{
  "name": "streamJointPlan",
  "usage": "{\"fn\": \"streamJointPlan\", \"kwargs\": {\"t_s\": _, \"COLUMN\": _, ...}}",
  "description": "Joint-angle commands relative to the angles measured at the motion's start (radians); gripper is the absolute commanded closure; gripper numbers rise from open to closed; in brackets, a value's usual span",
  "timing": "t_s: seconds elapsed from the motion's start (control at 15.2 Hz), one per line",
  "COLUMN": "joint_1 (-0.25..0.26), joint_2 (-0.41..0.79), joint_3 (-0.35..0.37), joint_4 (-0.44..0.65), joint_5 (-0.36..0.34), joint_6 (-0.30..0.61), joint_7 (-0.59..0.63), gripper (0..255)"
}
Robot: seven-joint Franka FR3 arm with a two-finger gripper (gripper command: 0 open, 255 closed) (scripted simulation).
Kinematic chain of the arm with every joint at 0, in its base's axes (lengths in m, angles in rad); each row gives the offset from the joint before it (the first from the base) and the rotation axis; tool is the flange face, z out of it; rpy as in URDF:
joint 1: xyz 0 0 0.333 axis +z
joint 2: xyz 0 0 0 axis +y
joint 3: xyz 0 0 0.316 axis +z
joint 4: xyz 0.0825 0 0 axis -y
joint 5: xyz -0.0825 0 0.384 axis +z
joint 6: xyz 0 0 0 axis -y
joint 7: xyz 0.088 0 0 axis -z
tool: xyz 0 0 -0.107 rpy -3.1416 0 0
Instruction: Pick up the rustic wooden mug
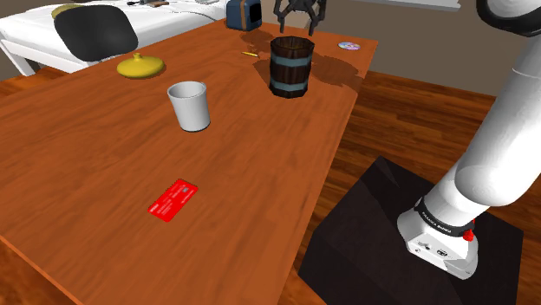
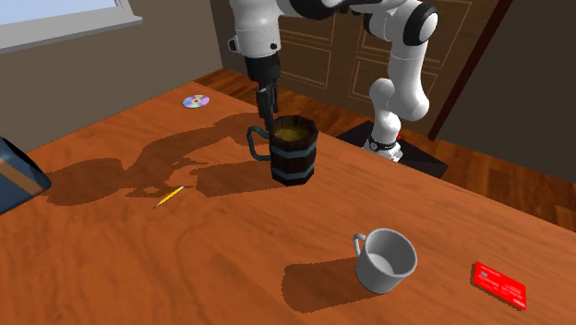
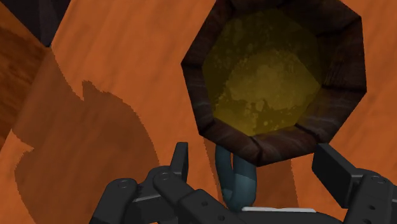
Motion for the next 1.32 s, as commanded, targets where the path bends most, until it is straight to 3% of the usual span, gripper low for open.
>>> {"fn": "streamJointPlan", "kwargs": {"t_s": 0.0, "joint_1": -0.01, "joint_2": 0.087, "joint_3": -0.009, "joint_4": 0.123, "joint_5": 0.017, "joint_6": -0.032, "joint_7": 0.041, "gripper": 0}}
{"fn": "streamJointPlan", "kwargs": {"t_s": 0.59, "joint_1": -0.008, "joint_2": 0.048, "joint_3": -0.009, "joint_4": -0.037, "joint_5": 0.017, "joint_6": 0.088, "joint_7": 0.024, "gripper": 0}}
{"fn": "streamJointPlan", "kwargs": {"t_s": 0.66, "joint_1": -0.008, "joint_2": 0.048, "joint_3": -0.009, "joint_4": -0.037, "joint_5": 0.017, "joint_6": 0.088, "joint_7": 0.025, "gripper": 255}}
{"fn": "streamJointPlan", "kwargs": {"t_s": 1.25, "joint_1": -0.008, "joint_2": 0.048, "joint_3": -0.009, "joint_4": -0.036, "joint_5": 0.017, "joint_6": 0.088, "joint_7": 0.024, "gripper": 255}}
